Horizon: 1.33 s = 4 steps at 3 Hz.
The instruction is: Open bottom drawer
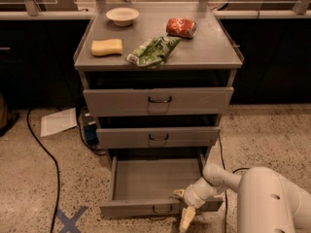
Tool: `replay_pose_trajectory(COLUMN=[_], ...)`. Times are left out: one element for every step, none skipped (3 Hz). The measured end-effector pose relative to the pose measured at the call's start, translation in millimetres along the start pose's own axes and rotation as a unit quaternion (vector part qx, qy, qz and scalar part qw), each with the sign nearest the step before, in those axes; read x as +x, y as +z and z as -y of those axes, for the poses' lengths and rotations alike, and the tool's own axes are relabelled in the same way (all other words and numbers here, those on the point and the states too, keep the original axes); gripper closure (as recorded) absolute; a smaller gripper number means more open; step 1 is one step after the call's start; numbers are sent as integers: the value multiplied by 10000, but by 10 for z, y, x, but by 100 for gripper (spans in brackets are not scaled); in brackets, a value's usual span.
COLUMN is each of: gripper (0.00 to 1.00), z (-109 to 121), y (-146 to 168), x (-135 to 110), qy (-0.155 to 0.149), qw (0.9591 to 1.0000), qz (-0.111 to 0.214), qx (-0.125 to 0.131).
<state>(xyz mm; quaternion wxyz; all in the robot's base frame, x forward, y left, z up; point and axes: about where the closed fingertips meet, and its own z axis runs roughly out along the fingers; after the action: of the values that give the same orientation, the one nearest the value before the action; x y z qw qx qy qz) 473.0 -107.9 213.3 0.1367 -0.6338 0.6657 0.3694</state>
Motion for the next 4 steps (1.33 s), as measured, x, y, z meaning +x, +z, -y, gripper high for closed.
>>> replay_pose_trajectory(gripper=[0, 0, 0, 0], z=[-67, -225, -157, -157], y=[122, 172, 129, 129], x=[84, 168, 134, 134], qy=[111, 323, 323, 323], qw=[9997, 9990, 9990, 9990], qz=[28, 97, 97, 97], qx=[-198, -296, -296, -296])
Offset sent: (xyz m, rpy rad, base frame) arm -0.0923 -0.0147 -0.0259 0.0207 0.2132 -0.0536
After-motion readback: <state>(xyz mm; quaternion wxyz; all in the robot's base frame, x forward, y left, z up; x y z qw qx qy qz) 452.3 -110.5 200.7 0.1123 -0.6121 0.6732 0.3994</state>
